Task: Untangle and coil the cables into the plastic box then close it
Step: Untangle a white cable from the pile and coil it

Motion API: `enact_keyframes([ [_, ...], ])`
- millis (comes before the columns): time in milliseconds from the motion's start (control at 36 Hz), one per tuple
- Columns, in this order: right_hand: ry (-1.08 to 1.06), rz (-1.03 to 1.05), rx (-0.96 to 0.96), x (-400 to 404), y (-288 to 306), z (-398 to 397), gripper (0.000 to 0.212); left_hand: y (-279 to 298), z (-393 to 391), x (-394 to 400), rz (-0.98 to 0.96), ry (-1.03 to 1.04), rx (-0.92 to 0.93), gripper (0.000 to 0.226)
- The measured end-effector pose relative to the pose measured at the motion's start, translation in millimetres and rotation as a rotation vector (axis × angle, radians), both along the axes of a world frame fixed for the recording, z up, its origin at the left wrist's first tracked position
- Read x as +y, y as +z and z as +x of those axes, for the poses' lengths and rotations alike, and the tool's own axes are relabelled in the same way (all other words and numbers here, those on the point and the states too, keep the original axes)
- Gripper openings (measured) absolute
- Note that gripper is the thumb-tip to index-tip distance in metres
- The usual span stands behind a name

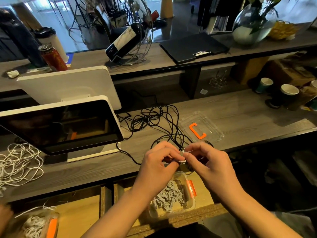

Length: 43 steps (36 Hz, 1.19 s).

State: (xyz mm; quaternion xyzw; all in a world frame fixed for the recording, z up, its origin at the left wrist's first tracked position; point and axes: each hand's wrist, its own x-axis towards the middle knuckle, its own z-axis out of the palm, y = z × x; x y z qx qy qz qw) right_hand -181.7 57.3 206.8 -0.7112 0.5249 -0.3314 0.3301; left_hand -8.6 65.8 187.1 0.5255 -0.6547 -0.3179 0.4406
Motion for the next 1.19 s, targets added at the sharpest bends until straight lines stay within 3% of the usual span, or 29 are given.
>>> enact_keyframes([
  [139, 0.033, 0.034, -0.045, -3, -1, -2, 0.023, 4, -1, 2, -0.004, 0.045, 0.022, 0.029],
  [306, 0.131, -0.041, 0.071, 1, -5, 3, 0.051, 11, 2, -1, 0.114, 0.150, 0.132, 0.033],
  [472, 0.049, -0.021, -0.077, 0, -8, 4, 0.041, 15, -1, -1, 0.233, 0.098, 0.177, 0.039],
  [694, 0.006, 0.027, -0.119, 1, -8, 3, 0.036, 22, 1, -3, 0.289, 0.057, 0.109, 0.023],
  [778, -0.033, 0.044, -0.153, 2, -7, 2, 0.022, 23, 2, -4, 0.388, 0.051, 0.154, 0.023],
  [833, -0.044, 0.094, -0.166, 2, -6, 2, 0.026, 24, 2, -5, 0.428, 0.058, 0.193, 0.023],
  [917, -0.006, 0.136, -0.152, 1, -3, -1, 0.027, 27, 0, -6, 0.419, 0.062, 0.212, 0.026],
  [1194, 0.067, 0.245, -0.359, -4, 8, -15, 0.019, 36, -8, -2, 0.241, 0.047, 0.063, 0.033],
])
